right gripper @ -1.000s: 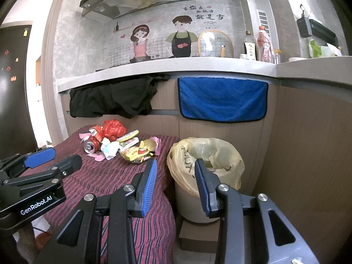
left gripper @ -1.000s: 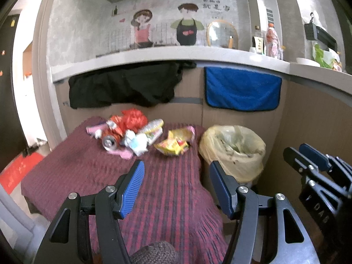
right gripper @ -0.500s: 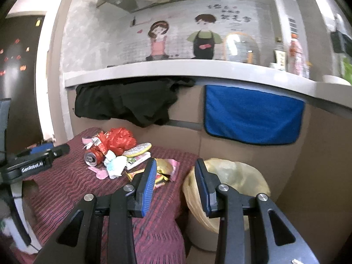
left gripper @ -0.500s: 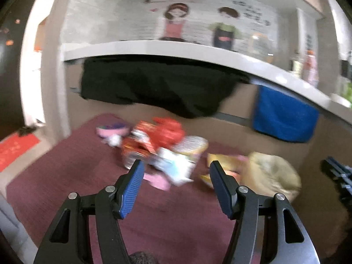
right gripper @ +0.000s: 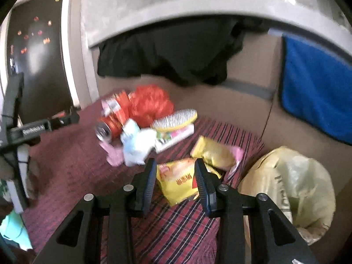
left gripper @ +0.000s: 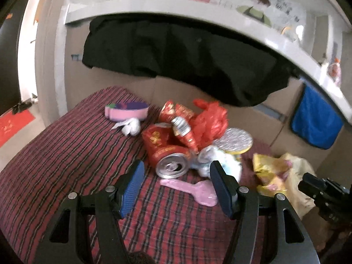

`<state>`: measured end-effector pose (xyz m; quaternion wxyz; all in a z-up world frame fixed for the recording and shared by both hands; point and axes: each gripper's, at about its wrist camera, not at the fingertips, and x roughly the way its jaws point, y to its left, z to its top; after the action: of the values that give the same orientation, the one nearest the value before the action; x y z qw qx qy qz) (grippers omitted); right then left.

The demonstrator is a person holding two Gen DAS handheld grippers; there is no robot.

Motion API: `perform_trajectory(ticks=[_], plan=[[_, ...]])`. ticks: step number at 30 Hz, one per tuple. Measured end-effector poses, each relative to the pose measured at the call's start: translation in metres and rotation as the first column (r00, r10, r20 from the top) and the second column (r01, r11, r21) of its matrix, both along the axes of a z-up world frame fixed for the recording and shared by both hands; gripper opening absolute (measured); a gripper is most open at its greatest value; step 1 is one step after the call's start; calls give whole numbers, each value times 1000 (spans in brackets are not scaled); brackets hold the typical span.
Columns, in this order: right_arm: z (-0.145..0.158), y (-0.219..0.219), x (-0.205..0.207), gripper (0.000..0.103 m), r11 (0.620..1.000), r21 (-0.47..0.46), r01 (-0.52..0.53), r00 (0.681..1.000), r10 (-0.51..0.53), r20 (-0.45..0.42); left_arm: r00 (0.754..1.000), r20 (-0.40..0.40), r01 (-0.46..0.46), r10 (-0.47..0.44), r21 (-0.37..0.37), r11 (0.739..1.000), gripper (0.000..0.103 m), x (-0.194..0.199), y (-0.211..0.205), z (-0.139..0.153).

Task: Collect trash
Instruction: 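Move both tools toward the trash pile on the bed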

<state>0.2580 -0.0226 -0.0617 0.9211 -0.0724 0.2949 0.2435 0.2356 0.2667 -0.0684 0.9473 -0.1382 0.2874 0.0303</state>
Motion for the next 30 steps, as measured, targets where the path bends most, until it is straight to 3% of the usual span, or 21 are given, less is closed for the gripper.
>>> perform_trajectory(ticks=[5, 10, 13, 15, 19, 23, 30], plan=[[-26, -6, 34, 34, 997, 10, 78, 994, -77, -77, 999, -44, -8, 7, -24, 1000, 63, 15, 6, -20], [-58, -11, 56, 34, 994, -13, 108, 979, -109, -173, 1000, -17, -6, 5, -71, 997, 63, 14, 12, -22], [-68, -11, 59, 34, 994, -7, 107, 974, -106, -198, 1000, -9, 0, -1, -52, 999, 63, 16, 11, -21], [-72, -12, 64, 34, 993, -8, 116, 969, -115, -217, 1000, -6, 11, -11, -22, 1000, 63, 17, 8, -22], [-70, 0, 63, 36, 995, -63, 75, 978, -86, -192, 998, -51, 37, -40, -56, 998, 63, 22, 8, -29], [-67, 7, 59, 34, 999, -48, 13, 983, -22, -180, 996, -81, 22, -27, -58, 998, 63, 24, 10, -35], [-65, -4, 56, 34, 1000, 26, 8, 977, -3, -214, 991, -122, 34, -46, -102, 994, 58, 32, 18, -43]])
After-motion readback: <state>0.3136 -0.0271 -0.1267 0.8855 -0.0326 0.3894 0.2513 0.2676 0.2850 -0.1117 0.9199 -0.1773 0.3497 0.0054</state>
